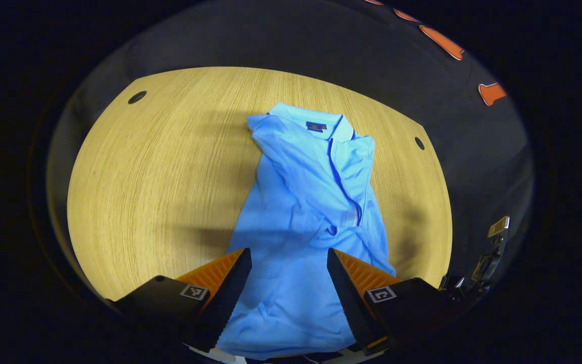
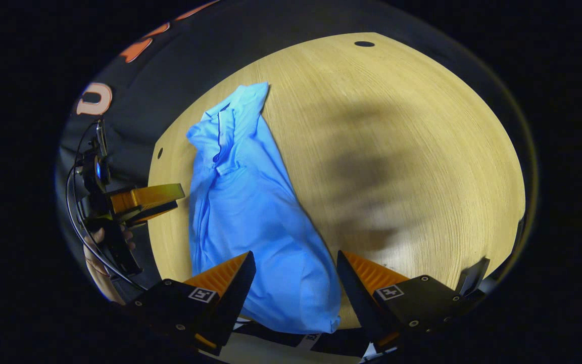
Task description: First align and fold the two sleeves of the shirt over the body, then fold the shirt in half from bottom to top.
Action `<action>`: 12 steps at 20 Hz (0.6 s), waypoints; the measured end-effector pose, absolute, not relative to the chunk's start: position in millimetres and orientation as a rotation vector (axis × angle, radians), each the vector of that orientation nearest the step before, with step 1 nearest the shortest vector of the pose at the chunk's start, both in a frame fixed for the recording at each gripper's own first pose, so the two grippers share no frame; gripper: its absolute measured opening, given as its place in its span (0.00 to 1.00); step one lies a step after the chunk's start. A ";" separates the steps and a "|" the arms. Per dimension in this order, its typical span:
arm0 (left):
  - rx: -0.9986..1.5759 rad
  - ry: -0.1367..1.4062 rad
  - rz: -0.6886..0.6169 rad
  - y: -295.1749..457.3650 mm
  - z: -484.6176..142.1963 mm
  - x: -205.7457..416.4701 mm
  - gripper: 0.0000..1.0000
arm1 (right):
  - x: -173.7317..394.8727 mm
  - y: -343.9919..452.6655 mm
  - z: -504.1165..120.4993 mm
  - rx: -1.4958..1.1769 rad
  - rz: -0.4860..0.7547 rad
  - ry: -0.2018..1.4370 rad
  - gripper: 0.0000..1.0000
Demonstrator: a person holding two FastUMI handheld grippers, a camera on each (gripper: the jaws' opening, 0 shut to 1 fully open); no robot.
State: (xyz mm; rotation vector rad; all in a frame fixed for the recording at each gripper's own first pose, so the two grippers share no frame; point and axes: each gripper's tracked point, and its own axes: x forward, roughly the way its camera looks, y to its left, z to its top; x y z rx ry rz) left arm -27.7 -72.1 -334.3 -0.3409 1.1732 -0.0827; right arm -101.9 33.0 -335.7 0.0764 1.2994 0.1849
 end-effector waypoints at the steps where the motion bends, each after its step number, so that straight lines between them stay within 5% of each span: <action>1: -0.330 1.180 -0.081 -67.2 -335.9 -38.3 0.93 | -106.5 34.6 -338.8 0.057 0.186 1.304 0.99; 12: -0.240 1.276 -0.035 -31.4 -372.4 -154.2 0.98 | -176.8 26.3 -365.4 -0.142 0.191 1.405 0.99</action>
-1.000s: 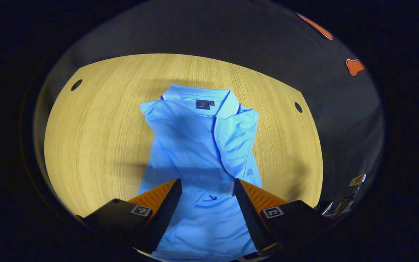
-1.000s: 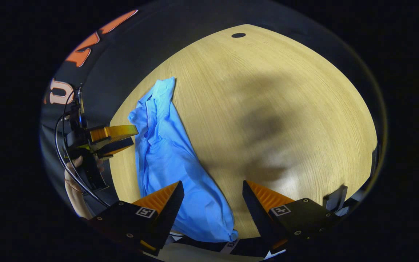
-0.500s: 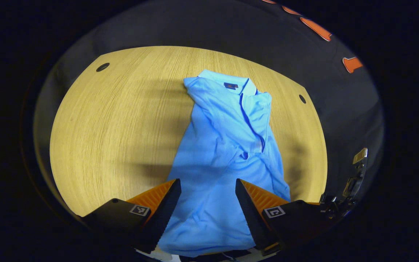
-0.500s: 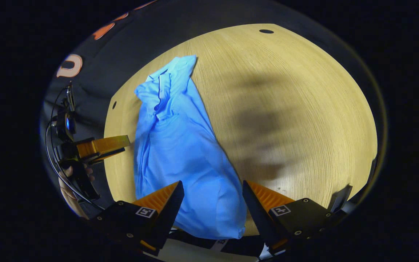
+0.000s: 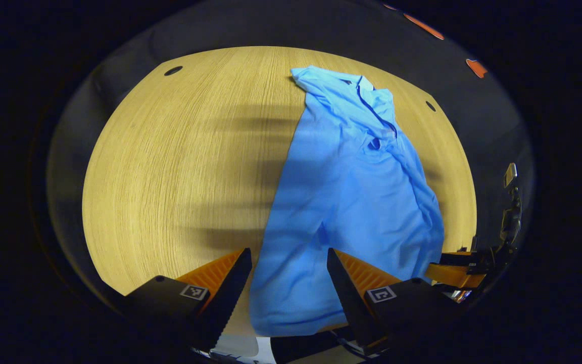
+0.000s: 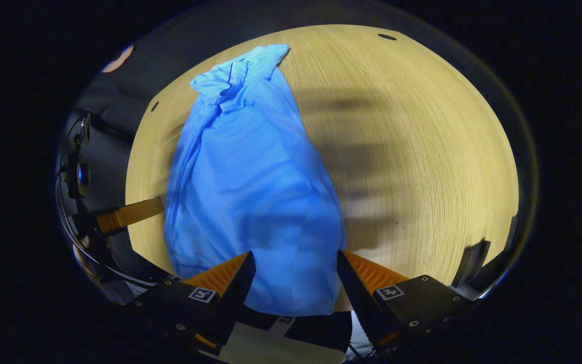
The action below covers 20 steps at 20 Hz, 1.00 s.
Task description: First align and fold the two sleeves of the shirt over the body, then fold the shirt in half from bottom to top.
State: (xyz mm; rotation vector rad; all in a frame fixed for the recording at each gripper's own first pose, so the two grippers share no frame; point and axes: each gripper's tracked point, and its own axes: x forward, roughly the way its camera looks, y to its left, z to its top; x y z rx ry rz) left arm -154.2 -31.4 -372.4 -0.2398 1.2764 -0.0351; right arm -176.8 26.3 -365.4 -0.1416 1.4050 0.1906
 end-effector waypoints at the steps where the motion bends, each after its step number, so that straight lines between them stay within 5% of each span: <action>1: -0.238 1.285 -0.029 -30.3 -373.6 -165.9 0.98 | -180.9 24.3 -367.2 -0.164 0.191 1.410 0.99; 7: -0.212 1.350 -0.002 -23.6 -380.6 -231.9 1.00 | -193.9 17.5 -376.5 -0.241 0.181 1.429 0.99; 9: -0.210 1.372 -0.002 -31.0 -389.6 -241.1 0.93 | -193.7 14.2 -378.5 -0.259 0.171 1.429 0.99; 20: -0.157 1.411 0.024 -34.8 -405.0 -255.5 0.98 | -203.5 4.3 -394.5 -0.314 0.137 1.443 0.94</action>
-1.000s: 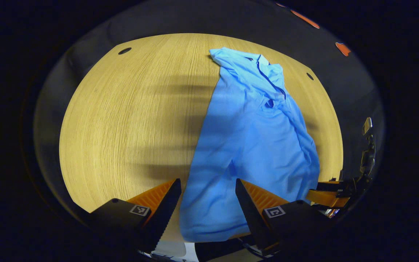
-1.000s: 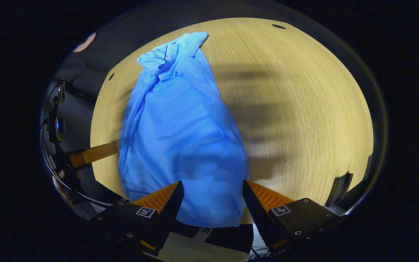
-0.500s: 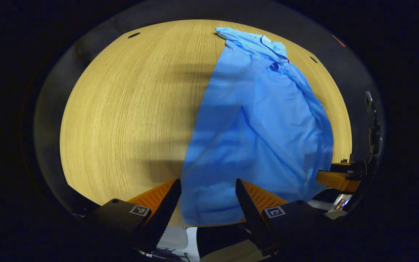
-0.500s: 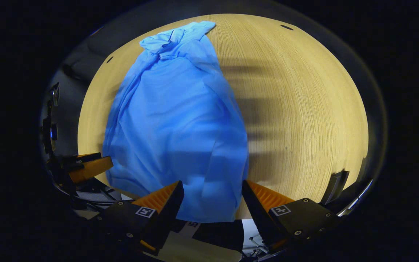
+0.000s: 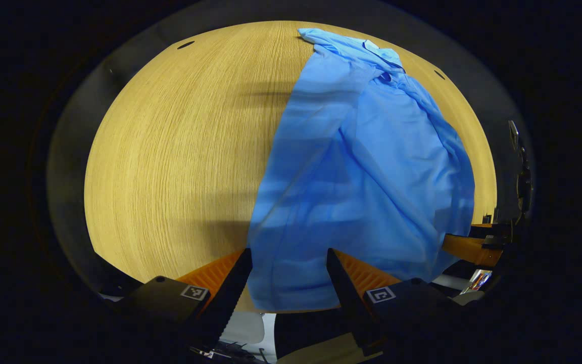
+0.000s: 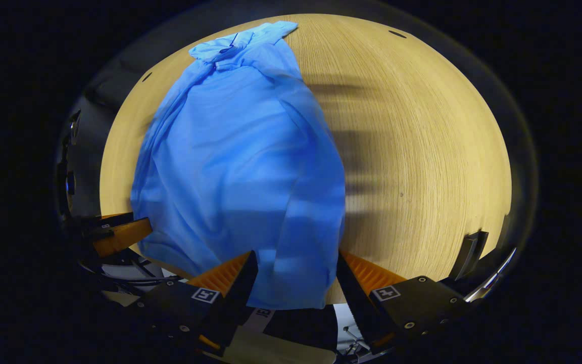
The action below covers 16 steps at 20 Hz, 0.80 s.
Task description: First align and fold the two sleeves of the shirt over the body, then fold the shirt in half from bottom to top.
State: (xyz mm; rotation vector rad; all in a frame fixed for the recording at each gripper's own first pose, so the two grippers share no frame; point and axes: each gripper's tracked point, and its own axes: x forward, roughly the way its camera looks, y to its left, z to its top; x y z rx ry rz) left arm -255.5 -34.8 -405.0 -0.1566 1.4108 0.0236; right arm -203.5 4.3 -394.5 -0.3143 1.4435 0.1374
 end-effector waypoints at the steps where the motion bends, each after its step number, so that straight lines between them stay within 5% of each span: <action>1: -0.138 1.412 0.017 -34.5 -405.8 -256.2 0.95 | -203.5 2.2 -394.9 -0.329 0.131 1.440 0.92; 4: -0.127 1.411 0.001 -36.8 -405.6 -255.3 0.86 | -203.3 -1.4 -396.6 -0.333 0.108 1.443 0.60; 7: -0.123 1.416 0.020 -33.9 -405.8 -255.7 0.39 | -202.6 -0.4 -397.0 -0.272 0.099 1.439 0.31; 8: -0.124 1.416 0.019 -33.7 -404.5 -255.5 0.31 | -201.6 -0.9 -396.9 -0.256 0.092 1.434 0.14; 9: -0.141 1.414 0.028 -34.3 -411.2 -255.9 0.22 | -201.1 1.4 -397.7 -0.242 0.098 1.431 0.08; 11: -0.156 1.398 0.031 -36.8 -406.9 -255.2 0.09 | -202.0 3.6 -397.2 -0.237 0.110 1.425 0.02; 16: -0.118 1.350 -0.034 -42.5 -396.3 -246.8 0.04 | -185.3 14.6 -382.4 -0.228 0.152 1.347 0.01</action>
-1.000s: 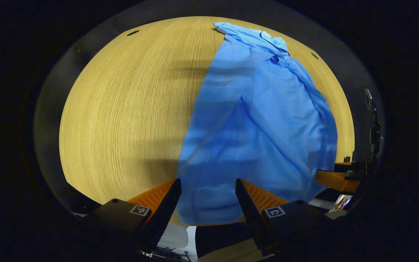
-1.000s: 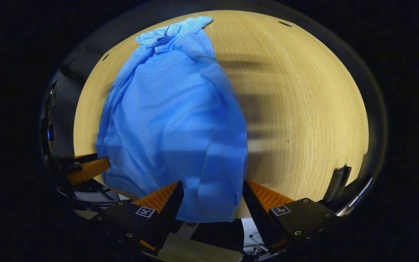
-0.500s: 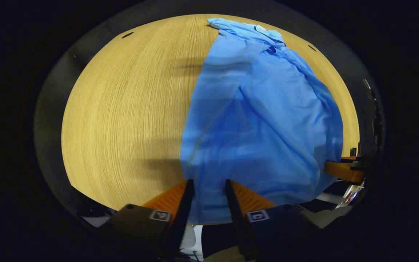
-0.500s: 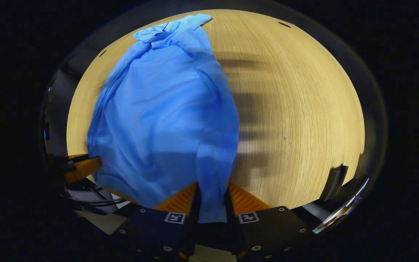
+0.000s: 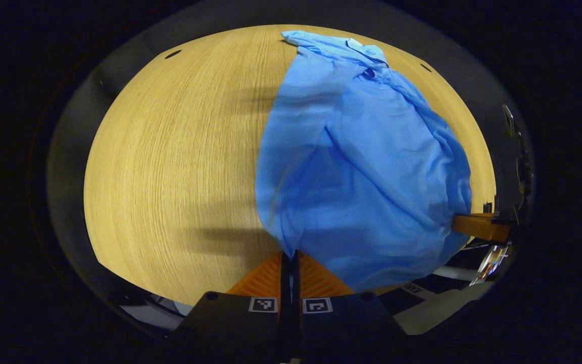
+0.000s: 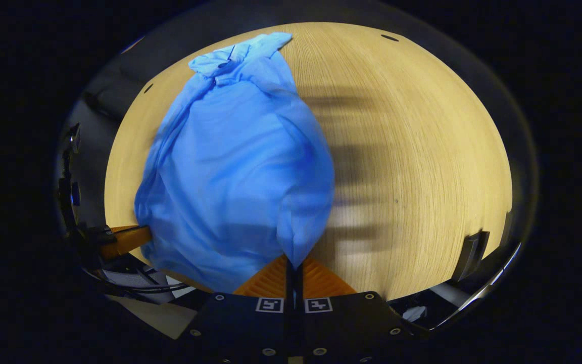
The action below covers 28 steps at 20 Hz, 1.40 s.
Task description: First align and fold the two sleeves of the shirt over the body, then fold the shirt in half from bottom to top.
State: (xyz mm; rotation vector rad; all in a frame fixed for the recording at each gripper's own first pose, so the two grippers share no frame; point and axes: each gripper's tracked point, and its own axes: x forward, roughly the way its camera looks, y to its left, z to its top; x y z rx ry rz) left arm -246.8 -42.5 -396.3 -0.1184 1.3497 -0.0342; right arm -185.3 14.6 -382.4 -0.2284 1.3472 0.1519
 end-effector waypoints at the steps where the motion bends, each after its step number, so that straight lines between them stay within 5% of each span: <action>1: -0.128 1.337 -0.035 -43.2 -392.2 -242.0 0.04 | -180.4 17.8 -377.8 -0.219 0.158 1.335 0.00; 12: -0.135 1.131 -0.051 -31.7 -329.3 -123.8 0.04 | -80.9 48.1 -313.4 -0.207 0.205 1.134 0.00; 21: -0.088 0.974 -0.042 -1.8 -265.7 33.5 0.05 | 29.7 74.2 -259.7 -0.238 0.206 0.968 0.01; 22: -0.082 0.964 -0.040 -6.4 -257.2 11.0 0.04 | 39.4 79.1 -256.6 -0.234 0.205 0.960 0.01; 28: -0.100 0.930 -0.027 1.6 -267.6 92.3 0.04 | 109.3 97.7 -242.6 -0.227 0.199 0.907 0.00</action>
